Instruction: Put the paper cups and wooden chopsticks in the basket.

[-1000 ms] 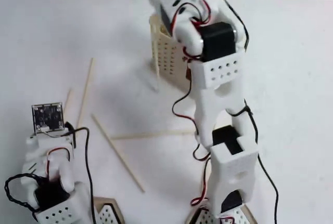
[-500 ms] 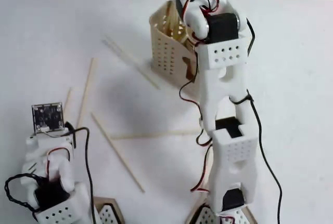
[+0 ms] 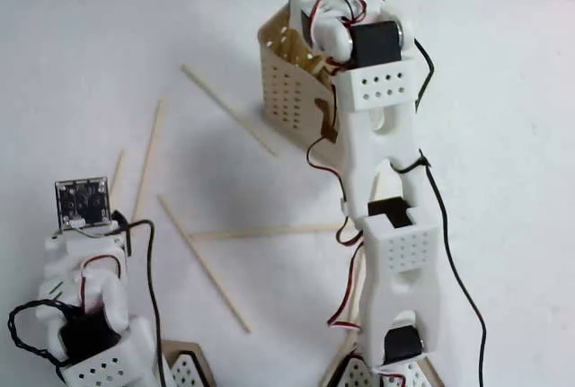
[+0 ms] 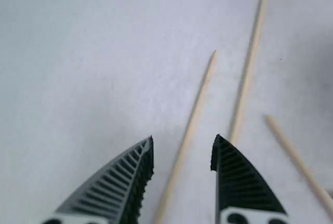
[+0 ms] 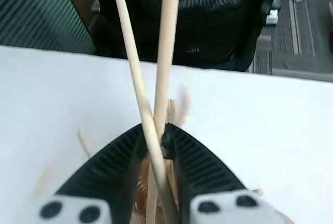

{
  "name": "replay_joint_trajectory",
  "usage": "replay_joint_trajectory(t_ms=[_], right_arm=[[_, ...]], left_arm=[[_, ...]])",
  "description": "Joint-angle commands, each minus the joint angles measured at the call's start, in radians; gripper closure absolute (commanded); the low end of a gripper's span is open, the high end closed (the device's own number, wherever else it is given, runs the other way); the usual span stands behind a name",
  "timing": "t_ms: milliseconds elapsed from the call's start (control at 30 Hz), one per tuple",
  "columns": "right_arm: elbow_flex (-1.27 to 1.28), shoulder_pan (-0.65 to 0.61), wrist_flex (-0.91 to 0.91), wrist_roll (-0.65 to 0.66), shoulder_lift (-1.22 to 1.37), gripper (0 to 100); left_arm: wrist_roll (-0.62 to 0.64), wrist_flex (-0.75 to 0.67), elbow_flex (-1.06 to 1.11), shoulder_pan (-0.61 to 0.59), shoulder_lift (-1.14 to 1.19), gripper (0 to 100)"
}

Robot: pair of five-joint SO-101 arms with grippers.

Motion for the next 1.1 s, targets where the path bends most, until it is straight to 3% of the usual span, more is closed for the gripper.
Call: replay_joint_trajectory(t_ms=[0,533,733,867,1067], right_arm=[[-0.023,-0.016,0.005,-0.002,-0.015,98.1],[-0.072,-0.058,0.274,-0.005,-0.047,98.1],[-0.072,-0.008,0.206,0.005,-0.038,98.1],[-0.072,0.010,0.134,0.110,-0.039,98.1],[-0.072,0.013,0.027,0.130,-0.045,98.1]], left_arm=[[-0.011,-0.005,-0.008,-0.002,-0.010,81],[-0.011,-0.005,-0.006,-0.004,-0.010,81],[-0.011,-0.005,-0.006,-0.004,-0.010,81],[-0.011,-0.005,-0.006,-0.004,-0.010,81],[-0.011,-0.005,-0.006,-0.004,-0.010,81]])
